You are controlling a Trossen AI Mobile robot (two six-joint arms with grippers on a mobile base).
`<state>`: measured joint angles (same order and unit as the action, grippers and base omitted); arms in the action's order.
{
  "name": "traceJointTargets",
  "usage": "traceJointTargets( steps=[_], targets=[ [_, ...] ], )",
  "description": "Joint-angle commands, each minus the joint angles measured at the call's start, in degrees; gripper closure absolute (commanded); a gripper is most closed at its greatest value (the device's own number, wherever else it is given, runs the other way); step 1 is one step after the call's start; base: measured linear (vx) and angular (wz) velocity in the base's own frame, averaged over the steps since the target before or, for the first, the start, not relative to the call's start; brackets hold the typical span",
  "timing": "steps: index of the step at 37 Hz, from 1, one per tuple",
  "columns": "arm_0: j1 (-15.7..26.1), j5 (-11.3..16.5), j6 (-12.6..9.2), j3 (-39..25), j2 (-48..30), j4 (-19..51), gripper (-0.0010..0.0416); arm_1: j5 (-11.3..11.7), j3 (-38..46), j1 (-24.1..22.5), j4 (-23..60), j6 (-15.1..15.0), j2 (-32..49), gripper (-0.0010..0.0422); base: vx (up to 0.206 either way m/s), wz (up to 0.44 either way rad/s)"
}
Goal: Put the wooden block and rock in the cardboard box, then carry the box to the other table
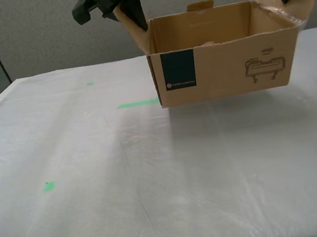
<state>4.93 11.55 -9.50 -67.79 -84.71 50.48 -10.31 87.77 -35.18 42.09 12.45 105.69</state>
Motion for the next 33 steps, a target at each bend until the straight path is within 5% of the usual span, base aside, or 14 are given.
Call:
traceJointTargets(
  steps=[1, 12, 28, 33],
  targets=[
    [-0.17, -0.87, 0.52, -0.28, -2.97, -1.79, 0.0407, 1.95, -0.02, 0.96, -0.46, -0.81, 0.79, 0.0413, 0.000, 0.000],
    [-0.04, -0.79, 2.62, -5.92, -13.92, -2.23, 0.0406, 1.81, 2.49, 4.20, -1.03, -1.03, 8.31, 0.0413, 0.000, 0.000],
    [0.09, -0.68, 2.67, -13.07, -24.04, -0.28, 0.0406, 1.95, 3.93, 6.64, -1.92, 1.31, 9.38, 0.0413, 0.000, 0.000],
    [0.09, -0.70, 2.71, -12.92, -24.30, 0.07, 0.0406, -1.51, 3.78, 6.21, -1.81, 1.90, 10.34, 0.0413, 0.000, 0.000]
  ],
)
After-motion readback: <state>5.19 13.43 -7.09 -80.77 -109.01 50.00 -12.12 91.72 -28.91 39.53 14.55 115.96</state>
